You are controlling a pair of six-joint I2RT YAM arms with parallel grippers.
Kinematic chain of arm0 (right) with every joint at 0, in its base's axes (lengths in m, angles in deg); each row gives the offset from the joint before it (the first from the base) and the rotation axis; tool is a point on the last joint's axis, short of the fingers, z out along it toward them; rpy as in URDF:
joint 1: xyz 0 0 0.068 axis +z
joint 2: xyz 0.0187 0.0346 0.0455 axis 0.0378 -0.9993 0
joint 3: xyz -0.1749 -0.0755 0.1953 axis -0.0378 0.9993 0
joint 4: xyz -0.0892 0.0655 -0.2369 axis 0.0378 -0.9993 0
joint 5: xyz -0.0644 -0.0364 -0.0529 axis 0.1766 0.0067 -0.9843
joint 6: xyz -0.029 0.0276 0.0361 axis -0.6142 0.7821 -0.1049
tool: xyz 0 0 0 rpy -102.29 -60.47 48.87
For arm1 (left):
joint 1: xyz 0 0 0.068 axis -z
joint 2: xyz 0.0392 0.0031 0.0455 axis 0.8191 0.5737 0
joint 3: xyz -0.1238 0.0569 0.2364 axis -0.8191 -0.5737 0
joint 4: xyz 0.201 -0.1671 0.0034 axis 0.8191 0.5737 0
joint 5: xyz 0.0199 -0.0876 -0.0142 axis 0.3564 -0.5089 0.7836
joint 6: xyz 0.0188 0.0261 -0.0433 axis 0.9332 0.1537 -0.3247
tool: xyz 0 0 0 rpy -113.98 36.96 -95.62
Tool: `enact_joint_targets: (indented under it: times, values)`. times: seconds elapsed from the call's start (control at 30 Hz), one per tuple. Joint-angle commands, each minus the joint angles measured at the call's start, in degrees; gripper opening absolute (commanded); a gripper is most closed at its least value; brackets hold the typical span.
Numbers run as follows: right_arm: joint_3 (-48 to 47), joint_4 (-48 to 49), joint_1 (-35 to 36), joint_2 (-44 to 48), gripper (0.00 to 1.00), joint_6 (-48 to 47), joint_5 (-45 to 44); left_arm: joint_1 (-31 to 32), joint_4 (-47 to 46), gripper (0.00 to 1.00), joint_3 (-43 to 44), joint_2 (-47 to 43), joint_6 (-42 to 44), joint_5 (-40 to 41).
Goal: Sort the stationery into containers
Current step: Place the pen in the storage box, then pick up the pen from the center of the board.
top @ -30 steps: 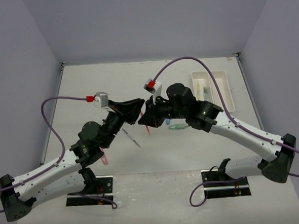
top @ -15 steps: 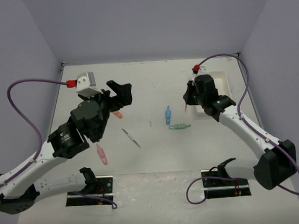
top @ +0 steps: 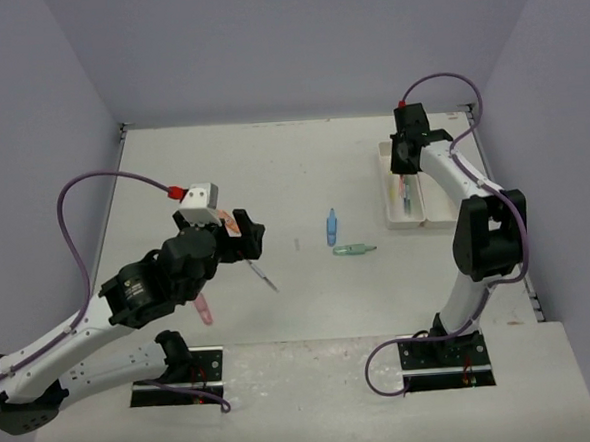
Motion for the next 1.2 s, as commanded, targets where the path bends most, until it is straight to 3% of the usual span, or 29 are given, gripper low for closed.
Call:
enact_joint_targets:
  times: [0.0, 0.03, 0.13, 0.23, 0.37, 0.53, 0.83, 0.97, 1.17]
  values:
    - [-2.8, -3.15, 0.34, -1.31, 0.13, -1.41, -1.58, 0.07, 2.41, 1.0, -1.91, -3.01, 2.38, -1.11]
    - [-2.64, -3.18, 0.34, -1.45, 0.13, -1.38, -1.6, 0.08, 2.52, 1.0, -2.36, -3.2, 2.39, -0.94]
    - [-3.2, -4.26, 0.34, -2.31, 0.36, -0.97, -1.38, -0.09, 2.61, 1.0, -3.89, -3.24, 2.14, -0.55]
    - [-3.67, -5.66, 0.34, -3.1, 0.44, -0.53, -2.64, -0.09, 3.08, 1.0, -4.09, -3.05, 1.84, -1.23]
    - [-4.83, -6.99, 0.55, -1.39, 0.44, -0.34, -2.2, -0.04, 3.68, 1.0, -3.7, -3.73, 1.31, -0.83]
    - [-4.34, -7.71, 4.1, 7.07, 0.43, 1.47, -2.0, -0.09, 4.99, 1.0, -3.95, -4.68, -2.16, 1.76]
    - [17.35, 4.9, 20.56, 26.6, 0.42, 14.08, -3.97, -0.09, 4.64, 1.0, -7.13, -2.13, -10.49, 6.29]
    - [22.83, 8.37, 25.63, 27.91, 0.42, 18.24, -3.67, -0.09, 5.37, 1.0, -5.43, 1.24, -12.92, 7.23]
    - [28.84, 14.55, 26.92, 26.59, 0.43, 22.07, -0.37, -0.09, 4.38, 1.0, -3.82, 6.1, -15.91, 7.6]
